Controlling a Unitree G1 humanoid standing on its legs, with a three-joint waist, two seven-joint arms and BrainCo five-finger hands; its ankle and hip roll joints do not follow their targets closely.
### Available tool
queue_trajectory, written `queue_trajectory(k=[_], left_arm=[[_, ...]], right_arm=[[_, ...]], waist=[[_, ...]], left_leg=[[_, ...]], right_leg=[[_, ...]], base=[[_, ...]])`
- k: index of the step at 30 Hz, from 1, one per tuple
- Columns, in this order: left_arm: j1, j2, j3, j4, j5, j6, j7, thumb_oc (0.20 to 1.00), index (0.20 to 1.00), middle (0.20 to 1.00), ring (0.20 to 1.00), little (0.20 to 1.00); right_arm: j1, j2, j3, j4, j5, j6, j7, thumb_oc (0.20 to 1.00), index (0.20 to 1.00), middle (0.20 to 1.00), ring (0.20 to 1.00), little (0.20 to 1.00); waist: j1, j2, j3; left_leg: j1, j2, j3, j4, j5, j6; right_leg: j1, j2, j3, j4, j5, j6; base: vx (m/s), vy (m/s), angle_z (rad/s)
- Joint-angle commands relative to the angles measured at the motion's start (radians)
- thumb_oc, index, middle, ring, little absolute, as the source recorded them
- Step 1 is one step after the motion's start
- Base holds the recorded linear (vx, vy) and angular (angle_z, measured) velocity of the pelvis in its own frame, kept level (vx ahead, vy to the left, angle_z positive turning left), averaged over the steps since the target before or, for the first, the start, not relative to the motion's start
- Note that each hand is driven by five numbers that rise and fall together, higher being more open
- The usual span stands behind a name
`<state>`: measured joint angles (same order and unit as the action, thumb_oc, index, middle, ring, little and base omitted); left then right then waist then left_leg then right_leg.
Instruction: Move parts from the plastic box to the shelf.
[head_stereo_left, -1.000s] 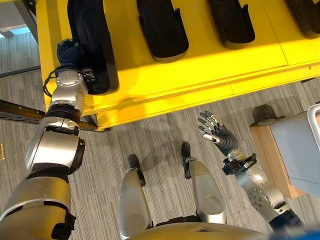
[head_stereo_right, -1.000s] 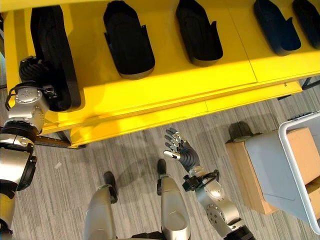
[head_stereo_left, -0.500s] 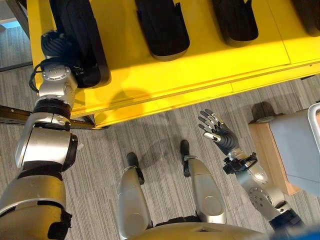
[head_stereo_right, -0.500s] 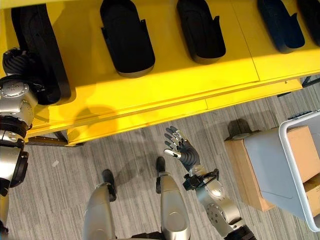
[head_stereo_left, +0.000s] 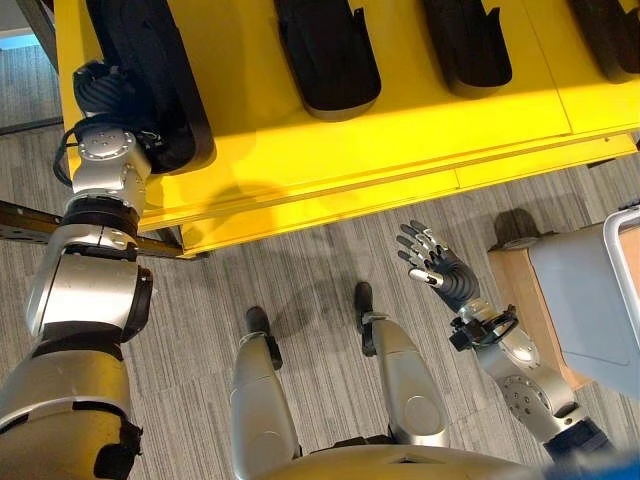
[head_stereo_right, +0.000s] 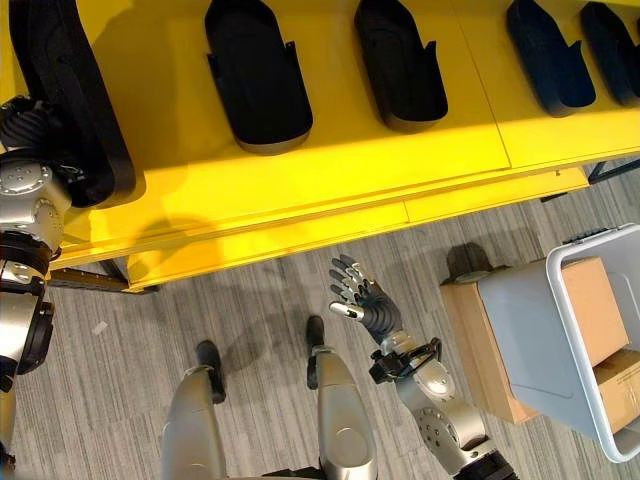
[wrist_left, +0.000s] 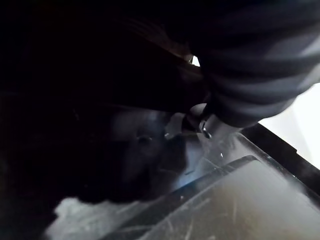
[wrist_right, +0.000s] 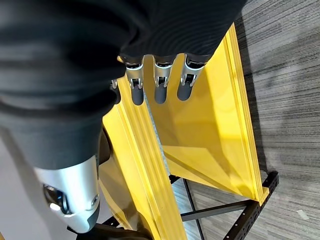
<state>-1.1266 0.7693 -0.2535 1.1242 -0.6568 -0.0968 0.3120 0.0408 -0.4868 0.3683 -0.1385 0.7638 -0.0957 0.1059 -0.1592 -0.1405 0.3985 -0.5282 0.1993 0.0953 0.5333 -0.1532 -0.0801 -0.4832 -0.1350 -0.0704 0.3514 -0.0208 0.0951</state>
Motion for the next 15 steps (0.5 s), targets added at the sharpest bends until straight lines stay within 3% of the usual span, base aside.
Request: queue_trajectory(k=[1,2,15], left_arm=[[-0.034,0.053,0.016,0.023,-0.012,-0.054,0.002,0.956,0.956,0.956,0.956,0.956],[-0.033,0.052,0.018,0.024,-0.011,-0.053,0.004,1.0,1.0,1.0,1.0,1.0],[-0.023,0.062,0.033,0.029,0.0,-0.043,-0.006,1.0,1.0,1.0,1.0,1.0]], right_arm=[[0.041,-0.034,-0.013,-0.053,0.027,-0.05,0.019,1.0,1.0,1.0,1.0,1.0],[0.044,-0.035,-0.01,-0.054,0.028,-0.049,0.021,1.0,1.0,1.0,1.0,1.0],[0.06,-0.053,-0.029,-0.059,0.027,-0.04,0.034,1.0,1.0,1.0,1.0,1.0]], waist=[[0.007,0.009,-0.066],[0.007,0.009,-0.067],[0.01,0.014,-0.069]], left_leg=[[0.008,0.012,-0.01,0.034,-0.058,0.002],[0.007,0.013,-0.01,0.035,-0.059,0.002],[0.001,0.013,-0.009,0.043,-0.064,0.004]], right_leg=[[0.022,-0.031,0.002,0.027,-0.074,0.047],[0.02,-0.031,0.001,0.029,-0.074,0.047],[0.006,-0.032,0.005,0.048,-0.077,0.046]], base=[[0.0,0.0,0.0],[0.0,0.0,0.0],[0.0,0.0,0.0]])
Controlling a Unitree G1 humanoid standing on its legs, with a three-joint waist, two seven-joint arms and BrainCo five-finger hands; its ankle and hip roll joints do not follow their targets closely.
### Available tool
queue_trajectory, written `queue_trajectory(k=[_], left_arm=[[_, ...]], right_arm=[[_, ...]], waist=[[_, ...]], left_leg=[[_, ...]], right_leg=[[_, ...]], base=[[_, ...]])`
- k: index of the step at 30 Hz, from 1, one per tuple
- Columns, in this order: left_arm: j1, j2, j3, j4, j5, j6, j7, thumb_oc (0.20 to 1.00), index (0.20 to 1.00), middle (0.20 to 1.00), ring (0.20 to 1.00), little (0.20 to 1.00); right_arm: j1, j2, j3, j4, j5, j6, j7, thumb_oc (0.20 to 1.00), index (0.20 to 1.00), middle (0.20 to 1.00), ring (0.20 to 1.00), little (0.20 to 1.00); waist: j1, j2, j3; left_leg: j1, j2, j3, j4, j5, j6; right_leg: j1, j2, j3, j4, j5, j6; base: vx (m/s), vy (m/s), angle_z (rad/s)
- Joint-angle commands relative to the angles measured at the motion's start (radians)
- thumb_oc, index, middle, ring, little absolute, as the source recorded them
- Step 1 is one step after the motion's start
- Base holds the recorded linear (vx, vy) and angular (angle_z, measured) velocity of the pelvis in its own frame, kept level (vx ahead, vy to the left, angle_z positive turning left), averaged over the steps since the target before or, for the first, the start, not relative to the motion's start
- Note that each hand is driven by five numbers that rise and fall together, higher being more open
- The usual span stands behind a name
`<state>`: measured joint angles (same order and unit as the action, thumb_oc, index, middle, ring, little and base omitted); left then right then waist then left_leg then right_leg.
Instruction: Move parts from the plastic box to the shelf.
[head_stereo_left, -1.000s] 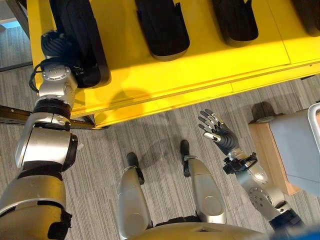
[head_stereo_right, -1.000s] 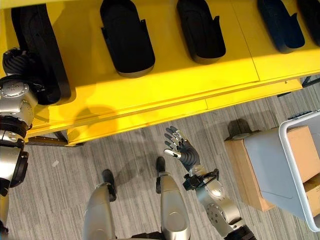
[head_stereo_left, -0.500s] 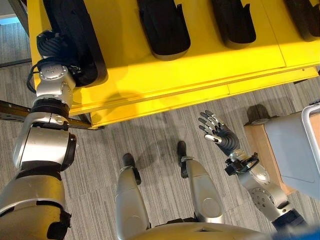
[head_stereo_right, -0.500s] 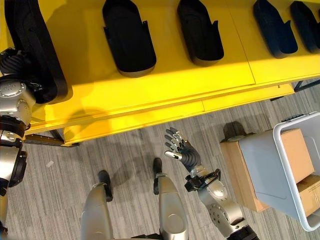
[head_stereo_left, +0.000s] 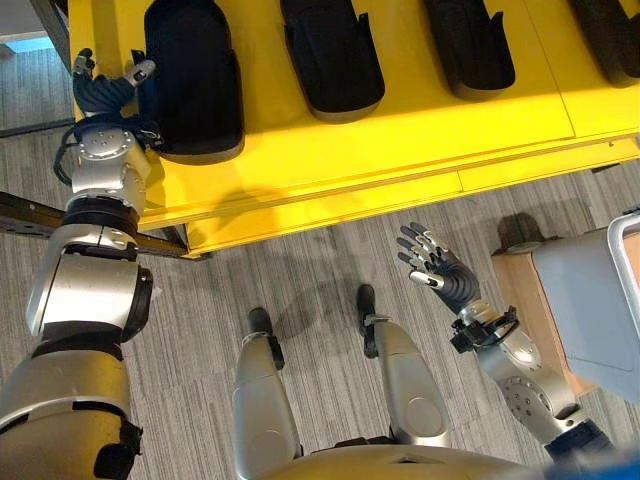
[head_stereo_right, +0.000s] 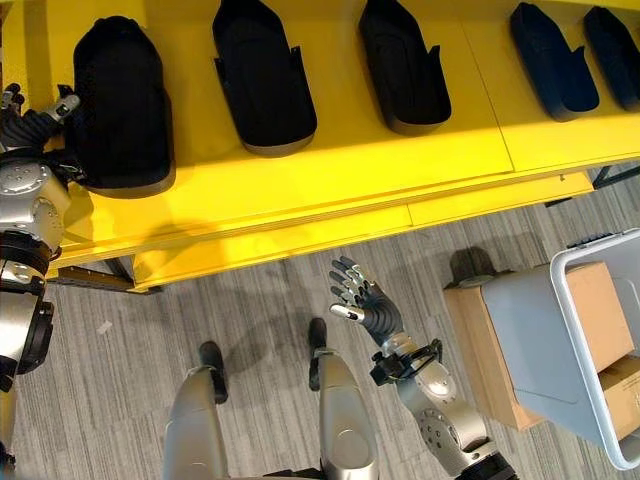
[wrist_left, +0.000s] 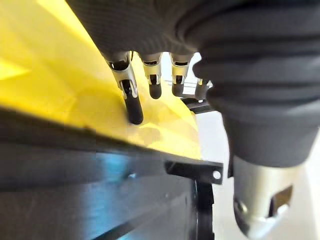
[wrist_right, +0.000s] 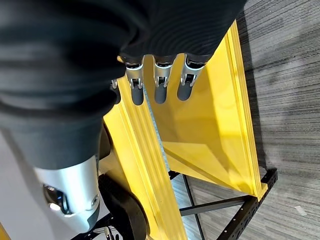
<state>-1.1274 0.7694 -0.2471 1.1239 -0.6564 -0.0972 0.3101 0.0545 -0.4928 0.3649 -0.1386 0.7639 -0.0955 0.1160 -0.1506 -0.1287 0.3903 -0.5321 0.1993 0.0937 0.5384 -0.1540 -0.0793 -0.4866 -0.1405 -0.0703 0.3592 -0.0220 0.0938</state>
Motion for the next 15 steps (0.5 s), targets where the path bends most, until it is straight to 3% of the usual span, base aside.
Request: queue_trajectory(k=[1,15], left_arm=[[-0.022,0.063,0.029,0.03,-0.002,-0.043,-0.004,1.0,1.0,1.0,1.0,1.0],[-0.006,0.094,0.008,-0.024,0.051,-0.059,-0.008,1.0,1.0,1.0,1.0,1.0]], right_arm=[[0.047,-0.049,-0.026,-0.061,0.026,-0.04,0.025,1.0,1.0,1.0,1.0,1.0],[0.04,-0.062,-0.038,-0.066,0.03,-0.042,0.04,1.0,1.0,1.0,1.0,1.0]], waist=[[0.003,0.002,-0.061],[0.012,0.012,-0.064]], left_leg=[[0.003,0.013,-0.008,0.039,-0.064,0.004],[0.011,0.01,-0.01,0.04,-0.063,0.004]], right_leg=[[0.009,-0.026,0.005,0.04,-0.076,0.048],[0.012,-0.031,0.007,0.052,-0.08,0.046]], base=[[0.0,0.0,0.0],[0.0,0.0,0.0]])
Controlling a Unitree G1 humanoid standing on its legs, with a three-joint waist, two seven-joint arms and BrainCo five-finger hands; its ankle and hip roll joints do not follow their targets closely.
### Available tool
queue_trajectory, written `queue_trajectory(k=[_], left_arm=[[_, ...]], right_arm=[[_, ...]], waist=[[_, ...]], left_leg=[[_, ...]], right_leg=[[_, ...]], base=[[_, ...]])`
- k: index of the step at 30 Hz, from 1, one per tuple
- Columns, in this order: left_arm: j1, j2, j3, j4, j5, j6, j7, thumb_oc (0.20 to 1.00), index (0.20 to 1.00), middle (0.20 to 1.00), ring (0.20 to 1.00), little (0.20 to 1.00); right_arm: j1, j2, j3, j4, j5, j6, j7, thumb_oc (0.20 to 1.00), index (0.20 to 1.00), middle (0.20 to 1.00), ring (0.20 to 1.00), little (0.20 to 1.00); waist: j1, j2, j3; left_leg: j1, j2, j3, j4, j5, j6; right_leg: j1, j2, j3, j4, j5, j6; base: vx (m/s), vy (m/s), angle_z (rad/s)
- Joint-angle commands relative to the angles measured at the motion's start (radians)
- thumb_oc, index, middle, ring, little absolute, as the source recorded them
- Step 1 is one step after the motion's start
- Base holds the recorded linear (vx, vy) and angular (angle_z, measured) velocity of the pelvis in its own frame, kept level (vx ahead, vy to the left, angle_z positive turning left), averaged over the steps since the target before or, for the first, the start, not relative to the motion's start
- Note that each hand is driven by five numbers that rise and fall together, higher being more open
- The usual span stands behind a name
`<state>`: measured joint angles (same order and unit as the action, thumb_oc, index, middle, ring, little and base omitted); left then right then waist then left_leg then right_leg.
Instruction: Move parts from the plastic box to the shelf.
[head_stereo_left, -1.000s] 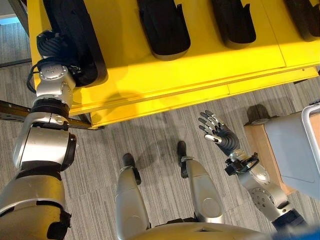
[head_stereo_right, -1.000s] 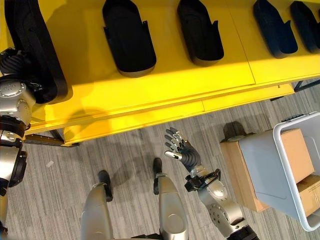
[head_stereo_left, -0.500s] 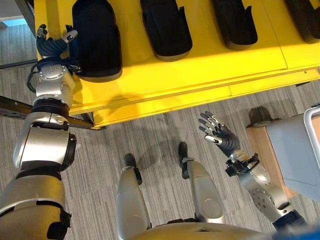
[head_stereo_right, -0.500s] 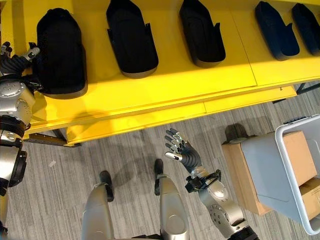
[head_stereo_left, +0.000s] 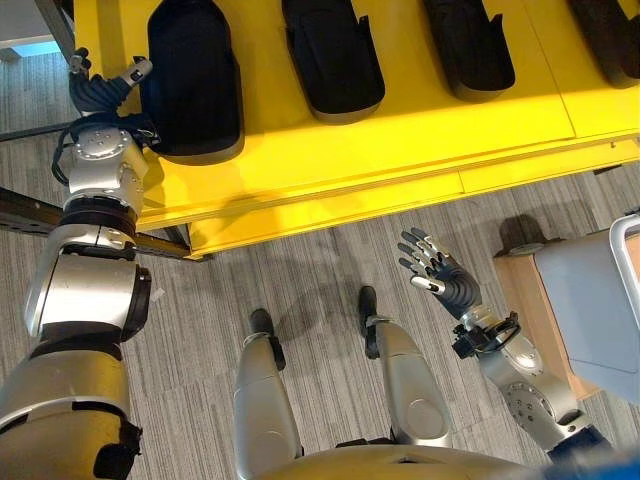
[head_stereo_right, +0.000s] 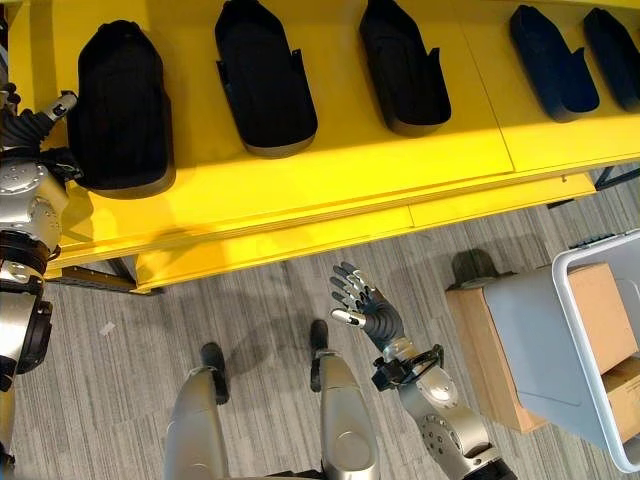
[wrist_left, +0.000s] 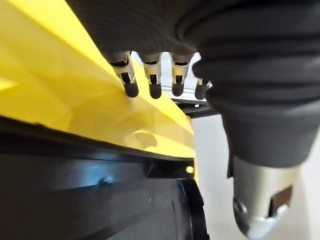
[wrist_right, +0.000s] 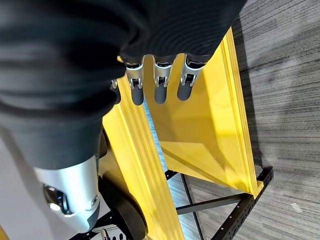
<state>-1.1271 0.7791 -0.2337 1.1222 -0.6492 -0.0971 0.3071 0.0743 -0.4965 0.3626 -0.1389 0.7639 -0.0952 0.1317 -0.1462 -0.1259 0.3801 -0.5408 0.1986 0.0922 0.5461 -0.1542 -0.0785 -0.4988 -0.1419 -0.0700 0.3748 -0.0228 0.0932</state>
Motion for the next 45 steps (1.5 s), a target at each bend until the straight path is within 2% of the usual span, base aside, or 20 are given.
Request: queue_trajectory(k=[1,3,4,5,6,7,8,9,15,26,30,33,34,35,36,37,40,45], left_arm=[[-0.003,0.092,-0.016,-0.042,0.062,-0.064,-0.005,1.0,1.0,1.0,1.0,1.0],[0.019,0.104,-0.027,-0.106,0.098,-0.075,0.0,1.0,1.0,1.0,1.0,1.0],[0.053,0.127,-0.046,-0.208,0.161,-0.089,0.007,1.0,1.0,1.0,1.0,1.0],[0.056,0.126,-0.045,-0.209,0.162,-0.088,0.007,1.0,1.0,1.0,1.0,1.0],[0.084,0.137,-0.048,-0.268,0.2,-0.094,0.014,1.0,1.0,1.0,1.0,1.0],[0.152,0.16,-0.041,-0.386,0.288,-0.099,0.017,1.0,1.0,1.0,1.0,1.0],[0.156,0.16,-0.038,-0.388,0.289,-0.098,0.017,1.0,1.0,1.0,1.0,1.0],[0.231,0.173,-0.007,-0.505,0.359,-0.108,0.032,1.0,1.0,1.0,1.0,1.0],[0.42,0.152,0.091,-0.71,0.471,-0.127,0.029,1.0,1.0,1.0,1.0,1.0],[0.625,0.084,0.165,-0.897,0.578,-0.145,-0.02,1.0,1.0,1.0,1.0,1.0],[0.697,0.098,0.185,-0.952,0.717,-0.125,-0.033,1.0,1.0,1.0,1.0,1.0],[0.722,0.099,0.188,-0.95,0.758,-0.124,-0.031,1.0,1.0,1.0,1.0,1.0],[0.744,0.112,0.189,-0.968,0.831,-0.114,-0.038,1.0,1.0,1.0,1.0,1.0],[0.747,0.111,0.191,-0.971,0.832,-0.113,-0.039,1.0,1.0,1.0,1.0,1.0],[0.79,0.131,0.2,-1.005,0.92,-0.111,-0.035,1.0,1.0,1.0,1.0,1.0],[0.794,0.131,0.203,-1.008,0.921,-0.11,-0.036,1.0,1.0,1.0,1.0,1.0],[0.867,0.159,0.222,-1.076,1.045,-0.108,-0.037,1.0,1.0,1.0,1.0,1.0],[0.968,0.137,0.246,-1.128,1.076,-0.125,-0.055,1.0,1.0,1.0,1.0,1.0]], right_arm=[[0.02,-0.062,-0.038,-0.067,0.032,-0.042,0.027,1.0,1.0,1.0,1.0,1.0],[0.016,-0.062,-0.044,-0.067,0.029,-0.045,0.03,1.0,1.0,1.0,1.0,1.0],[0.015,-0.063,-0.054,-0.072,0.021,-0.048,0.034,1.0,1.0,1.0,1.0,1.0],[0.017,-0.064,-0.053,-0.071,0.021,-0.048,0.034,1.0,1.0,1.0,1.0,1.0],[0.019,-0.063,-0.059,-0.072,0.022,-0.048,0.039,1.0,1.0,1.0,1.0,1.0],[0.022,-0.061,-0.071,-0.074,0.017,-0.051,0.046,1.0,1.0,1.0,1.0,1.0],[0.022,-0.062,-0.07,-0.074,0.017,-0.051,0.046,1.0,1.0,1.0,1.0,1.0],[0.026,-0.055,-0.082,-0.074,0.01,-0.053,0.05,1.0,1.0,1.0,1.0,1.0],[0.035,-0.06,-0.106,-0.083,-0.005,-0.049,0.063,1.0,1.0,1.0,1.0,1.0],[0.063,-0.075,-0.155,-0.109,-0.017,-0.045,0.075,1.0,1.0,1.0,1.0,1.0],[0.077,-0.079,-0.18,-0.114,-0.026,-0.041,0.079,1.0,1.0,1.0,1.0,1.0],[0.081,-0.083,-0.185,-0.119,-0.024,-0.044,0.08,1.0,1.0,1.0,1.0,1.0],[0.082,-0.088,-0.187,-0.123,-0.027,-0.044,0.081,1.0,1.0,1.0,1.0,1.0],[0.082,-0.089,-0.186,-0.123,-0.027,-0.044,0.081,1.0,1.0,1.0,1.0,1.0],[0.084,-0.091,-0.195,-0.127,-0.029,-0.047,0.081,1.0,1.0,1.0,1.0,1.0],[0.084,-0.092,-0.194,-0.128,-0.029,-0.047,0.081,1.0,1.0,1.0,1.0,1.0],[0.084,-0.096,-0.203,-0.131,-0.032,-0.05,0.076,1.0,1.0,1.0,1.0,1.0],[0.083,-0.099,-0.217,-0.145,-0.034,-0.059,0.066,1.0,1.0,1.0,1.0,1.0]], waist=[[0.009,0.011,-0.053],[0.014,0.016,-0.051],[0.018,0.017,-0.048],[0.019,0.02,-0.05],[0.023,0.023,-0.047],[0.029,0.023,-0.044],[0.028,0.024,-0.044],[0.037,0.026,-0.039],[0.047,0.031,-0.03],[0.051,0.034,-0.022],[0.052,0.037,-0.016],[0.053,0.039,-0.015],[0.055,0.04,-0.012],[0.054,0.04,-0.012],[0.059,0.041,-0.008],[0.057,0.041,-0.008],[0.064,0.042,-0.002],[0.072,0.045,0.007]], left_leg=[[0.021,0.01,-0.009,0.033,-0.062,0.003],[0.028,0.009,-0.008,0.03,-0.06,0.002],[0.022,0.003,-0.005,0.017,-0.028,0.007],[0.035,0.005,-0.009,0.021,-0.053,0.001],[0.038,0.003,-0.011,0.017,-0.052,0.0],[0.033,-0.002,-0.008,0.004,-0.021,0.006],[0.033,-0.002,-0.008,0.004,-0.021,0.005],[0.04,-0.004,-0.01,-0.001,-0.018,0.005],[0.061,-0.006,-0.008,-0.017,-0.012,0.003],[0.087,-0.006,-0.007,-0.037,-0.002,0.0],[0.092,-0.006,-0.007,-0.044,0.001,-0.001],[0.092,-0.005,-0.008,-0.046,0.002,-0.001],[0.092,-0.005,-0.009,-0.045,0.002,-0.001],[0.092,-0.005,-0.009,-0.045,0.002,-0.001],[0.094,-0.005,-0.009,-0.045,0.001,-0.001],[0.094,-0.005,-0.009,-0.045,0.001,-0.001],[0.095,-0.005,-0.009,-0.045,0.0,0.0],[0.093,-0.01,-0.013,-0.044,0.002,0.003]], right_leg=[[0.026,-0.03,0.006,0.038,-0.08,0.047],[0.031,-0.032,0.005,0.039,-0.081,0.045],[0.028,-0.037,0.001,0.028,-0.058,0.038],[0.039,-0.035,0.002,0.036,-0.079,0.044],[0.042,-0.036,0.0,0.036,-0.08,0.042],[0.038,-0.042,-0.004,0.026,-0.057,0.035],[0.038,-0.042,-0.004,0.025,-0.057,0.035],[0.042,-0.044,-0.007,0.027,-0.058,0.034],[0.059,-0.046,-0.008,0.018,-0.055,0.03],[0.075,-0.044,-0.002,0.013,-0.053,0.026],[0.075,-0.044,-0.004,0.016,-0.054,0.025],[0.072,-0.044,-0.003,0.019,-0.056,0.025],[0.071,-0.043,-0.002,0.024,-0.058,0.025],[0.071,-0.043,-0.001,0.024,-0.059,0.025],[0.071,-0.043,-0.002,0.028,-0.061,0.025],[0.071,-0.043,-0.001,0.028,-0.061,0.025],[0.071,-0.043,-0.001,0.028,-0.062,0.025],[0.073,-0.048,-0.002,0.034,-0.064,0.023]], base=[[0.0,0.0,0.0],[-0.05,-0.005,0.01],[-0.01,-0.005,0.06],[-0.02,-0.01,0.12],[-0.01,-0.013,0.13],[-0.09,-0.018,0.09],[-0.09,-0.022,-0.01],[0.0,0.0,0.0],[-0.01,0.0,0.07],[0.0,-0.004,-0.02],[0.0,-0.005,-0.02],[0.0,-0.007,0.03],[0.0,0.0,0.0],[0.0,0.0,0.0],[0.0,0.0,0.0],[0.0,0.0,0.0],[0.0,0.0,0.0],[0.0,0.0,0.0]])
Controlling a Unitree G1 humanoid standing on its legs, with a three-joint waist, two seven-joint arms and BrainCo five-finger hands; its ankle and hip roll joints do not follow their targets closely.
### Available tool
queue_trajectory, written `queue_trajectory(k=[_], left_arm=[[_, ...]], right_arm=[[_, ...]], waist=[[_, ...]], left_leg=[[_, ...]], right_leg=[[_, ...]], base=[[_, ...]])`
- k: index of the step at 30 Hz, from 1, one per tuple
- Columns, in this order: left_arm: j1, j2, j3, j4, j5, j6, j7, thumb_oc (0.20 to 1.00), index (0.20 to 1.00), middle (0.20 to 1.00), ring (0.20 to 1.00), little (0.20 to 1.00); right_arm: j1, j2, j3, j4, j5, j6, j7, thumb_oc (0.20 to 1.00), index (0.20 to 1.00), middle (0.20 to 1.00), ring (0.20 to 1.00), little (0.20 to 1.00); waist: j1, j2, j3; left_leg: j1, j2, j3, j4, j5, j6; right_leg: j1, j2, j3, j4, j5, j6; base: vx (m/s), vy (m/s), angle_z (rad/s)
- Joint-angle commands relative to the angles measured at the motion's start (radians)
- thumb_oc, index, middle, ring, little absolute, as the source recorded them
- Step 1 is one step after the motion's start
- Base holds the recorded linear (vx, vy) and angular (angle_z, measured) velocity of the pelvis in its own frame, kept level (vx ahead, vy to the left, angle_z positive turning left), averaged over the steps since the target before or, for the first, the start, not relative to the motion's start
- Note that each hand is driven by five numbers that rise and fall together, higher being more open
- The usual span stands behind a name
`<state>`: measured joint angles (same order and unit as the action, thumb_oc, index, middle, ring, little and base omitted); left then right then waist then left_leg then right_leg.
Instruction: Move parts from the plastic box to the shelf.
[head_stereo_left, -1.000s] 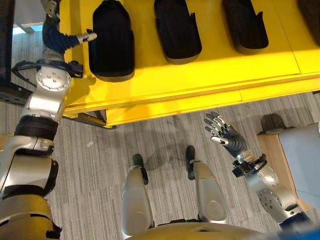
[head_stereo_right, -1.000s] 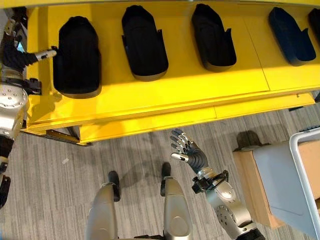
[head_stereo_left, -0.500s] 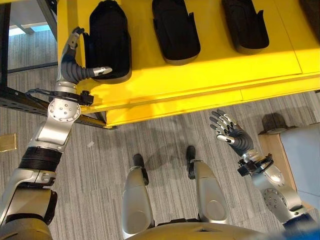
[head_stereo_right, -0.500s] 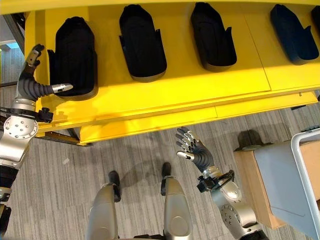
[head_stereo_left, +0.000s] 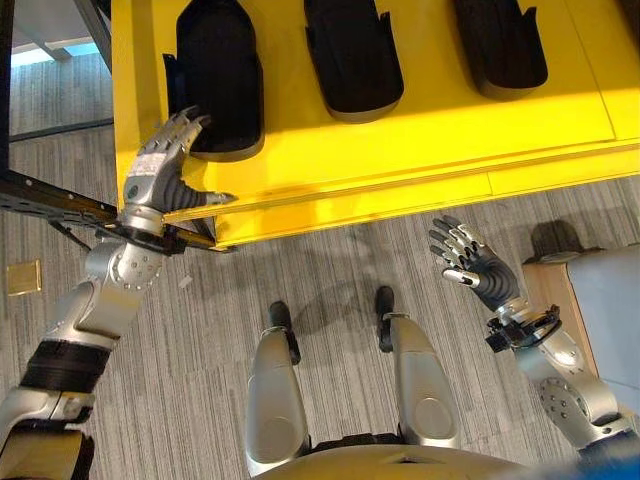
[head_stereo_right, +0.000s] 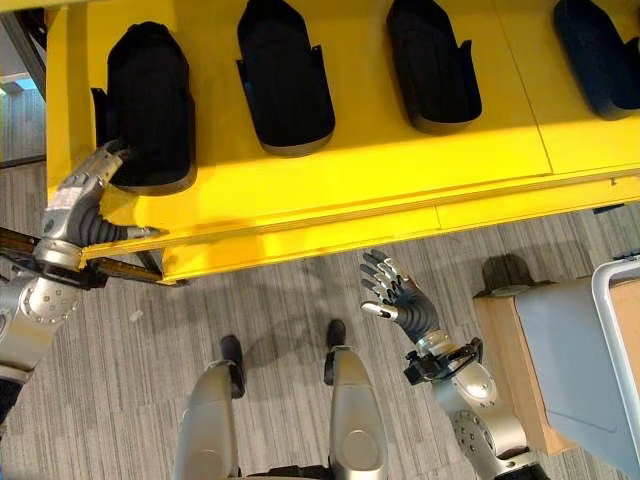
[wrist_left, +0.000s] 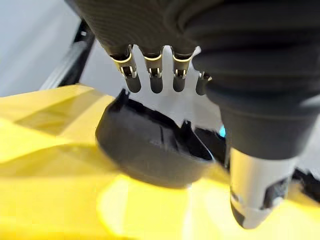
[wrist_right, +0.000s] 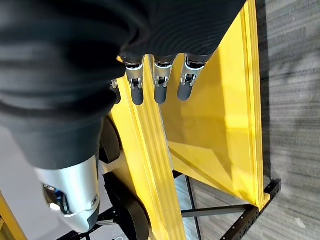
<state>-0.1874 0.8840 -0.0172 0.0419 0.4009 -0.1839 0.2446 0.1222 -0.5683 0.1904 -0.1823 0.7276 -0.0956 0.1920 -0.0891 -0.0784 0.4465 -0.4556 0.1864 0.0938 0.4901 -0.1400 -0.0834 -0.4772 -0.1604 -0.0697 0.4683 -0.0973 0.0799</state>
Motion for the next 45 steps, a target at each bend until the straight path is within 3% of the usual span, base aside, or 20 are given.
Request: queue_trajectory(k=[1,27,45], left_arm=[[0.029,0.031,0.03,-0.048,0.025,-0.039,0.007,1.0,1.0,1.0,1.0,1.0],[-0.039,-0.101,-0.148,0.122,0.043,0.008,-0.051,1.0,1.0,1.0,1.0,1.0],[-0.138,-0.152,-0.182,0.304,0.044,0.066,-0.021,1.0,1.0,1.0,1.0,1.0]], right_arm=[[0.036,-0.027,-0.045,-0.102,0.003,-0.059,0.005,1.0,1.0,1.0,1.0,1.0],[0.042,-0.014,-0.052,-0.114,0.004,-0.06,-0.032,1.0,1.0,1.0,1.0,1.0],[0.053,-0.017,-0.047,-0.116,0.011,-0.051,-0.033,1.0,1.0,1.0,1.0,1.0]], waist=[[0.014,-0.003,-0.059],[0.004,-0.005,-0.042],[-0.008,-0.008,-0.042]], left_leg=[[0.007,0.003,-0.015,0.012,-0.012,0.008],[-0.003,0.002,-0.013,0.024,-0.01,0.01],[-0.014,0.005,-0.012,0.037,-0.01,0.009]], right_leg=[[0.051,-0.029,-0.002,-0.06,0.011,0.037],[0.036,-0.031,-0.001,-0.03,0.0,0.032],[0.023,-0.029,0.004,-0.011,-0.004,0.03]], base=[[0.0,-0.002,0.05],[0.0,-0.001,0.01],[0.0,0.0,0.0]])
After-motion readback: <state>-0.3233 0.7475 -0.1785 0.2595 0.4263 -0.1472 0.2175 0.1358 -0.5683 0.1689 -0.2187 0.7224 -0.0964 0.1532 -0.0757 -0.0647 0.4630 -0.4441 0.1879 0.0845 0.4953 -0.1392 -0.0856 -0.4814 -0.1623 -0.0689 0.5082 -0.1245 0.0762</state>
